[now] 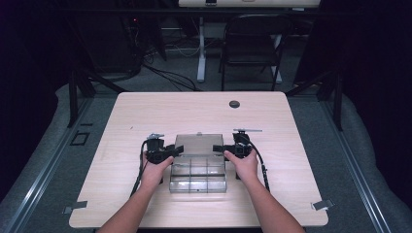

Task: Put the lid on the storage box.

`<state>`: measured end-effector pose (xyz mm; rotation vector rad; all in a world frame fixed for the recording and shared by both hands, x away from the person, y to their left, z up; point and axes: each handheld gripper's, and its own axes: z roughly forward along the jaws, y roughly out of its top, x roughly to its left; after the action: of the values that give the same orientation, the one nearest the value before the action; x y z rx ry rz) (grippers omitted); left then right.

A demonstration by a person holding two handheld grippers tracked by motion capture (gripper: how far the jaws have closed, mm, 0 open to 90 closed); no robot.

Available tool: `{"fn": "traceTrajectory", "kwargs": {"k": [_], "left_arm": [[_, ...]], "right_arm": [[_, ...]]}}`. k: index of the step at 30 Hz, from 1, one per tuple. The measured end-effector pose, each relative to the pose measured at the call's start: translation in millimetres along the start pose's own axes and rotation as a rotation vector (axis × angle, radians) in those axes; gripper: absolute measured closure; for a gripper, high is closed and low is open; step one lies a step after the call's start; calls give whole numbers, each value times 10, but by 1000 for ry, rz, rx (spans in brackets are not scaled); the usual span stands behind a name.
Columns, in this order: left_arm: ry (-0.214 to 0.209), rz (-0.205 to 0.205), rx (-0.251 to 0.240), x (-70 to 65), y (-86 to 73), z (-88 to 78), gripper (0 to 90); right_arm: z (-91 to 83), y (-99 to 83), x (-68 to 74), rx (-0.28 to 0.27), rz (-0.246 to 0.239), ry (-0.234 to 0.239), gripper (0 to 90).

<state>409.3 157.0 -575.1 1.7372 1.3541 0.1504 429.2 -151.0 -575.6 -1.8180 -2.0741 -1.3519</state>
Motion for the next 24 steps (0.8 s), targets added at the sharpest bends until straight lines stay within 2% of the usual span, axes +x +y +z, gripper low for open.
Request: {"fn": "traceTrajectory", "kwargs": {"k": [16, 21, 23, 24], "left_arm": [[11, 5, -2, 15, 10, -23, 493], [15, 9, -8, 12, 24, -60, 493], [10, 9, -12, -4, 36, -98, 495], [8, 11, -11, -14, 37, -111, 499]], "right_arm": [[-44, 8, 12, 4, -1, -23, 483], [-106, 17, 19, 1, -23, -38, 487], [-175, 22, 47, -19, -59, -61, 495], [-201, 21, 63, -16, -62, -71, 497]]}}
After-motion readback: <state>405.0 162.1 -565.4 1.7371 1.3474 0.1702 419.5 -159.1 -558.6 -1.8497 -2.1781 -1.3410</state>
